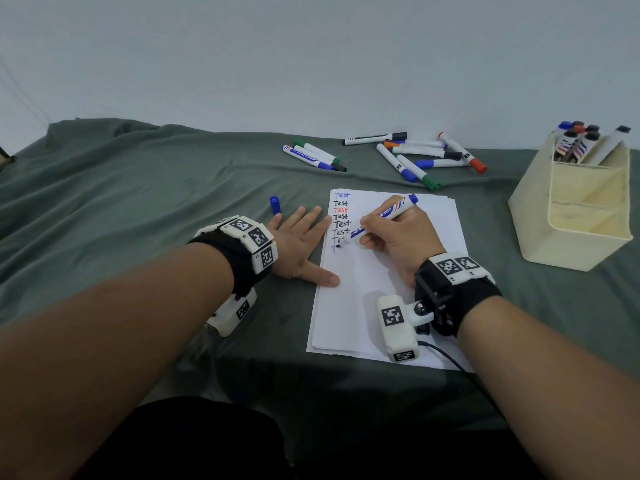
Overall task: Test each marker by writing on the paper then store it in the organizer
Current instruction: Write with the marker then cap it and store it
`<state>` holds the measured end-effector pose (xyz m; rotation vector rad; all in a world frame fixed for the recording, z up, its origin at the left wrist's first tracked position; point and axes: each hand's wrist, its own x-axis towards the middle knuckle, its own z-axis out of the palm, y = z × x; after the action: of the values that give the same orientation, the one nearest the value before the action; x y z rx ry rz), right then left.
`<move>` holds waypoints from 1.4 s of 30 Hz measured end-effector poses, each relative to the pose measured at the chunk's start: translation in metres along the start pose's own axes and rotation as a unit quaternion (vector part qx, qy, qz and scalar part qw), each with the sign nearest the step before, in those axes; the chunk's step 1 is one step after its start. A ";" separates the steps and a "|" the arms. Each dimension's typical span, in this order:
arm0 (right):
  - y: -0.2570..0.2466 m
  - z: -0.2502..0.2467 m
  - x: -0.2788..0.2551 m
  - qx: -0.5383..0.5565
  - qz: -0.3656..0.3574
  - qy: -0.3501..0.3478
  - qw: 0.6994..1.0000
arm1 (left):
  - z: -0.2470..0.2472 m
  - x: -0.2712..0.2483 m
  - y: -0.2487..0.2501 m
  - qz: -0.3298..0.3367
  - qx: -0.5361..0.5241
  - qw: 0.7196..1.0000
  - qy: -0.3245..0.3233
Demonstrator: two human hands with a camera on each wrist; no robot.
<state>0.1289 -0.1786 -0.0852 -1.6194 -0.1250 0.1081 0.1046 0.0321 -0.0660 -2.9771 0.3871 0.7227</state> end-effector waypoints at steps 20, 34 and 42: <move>-0.046 0.029 -0.009 -0.261 -0.036 -0.051 0.963 | 0.003 0.002 0.000 -0.002 -0.001 1.000 0.024; -0.034 0.032 -0.014 -0.260 -0.025 -0.039 0.965 | 0.003 0.003 -0.001 -0.004 0.000 1.000 0.027; -0.036 0.032 -0.016 -0.268 -0.026 -0.032 0.962 | 0.005 0.003 -0.001 -0.003 0.000 0.999 0.033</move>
<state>0.1080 -0.1478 -0.0513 -2.1532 -0.2637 0.0896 0.1057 0.0332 -0.0720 -3.0065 0.3814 0.6240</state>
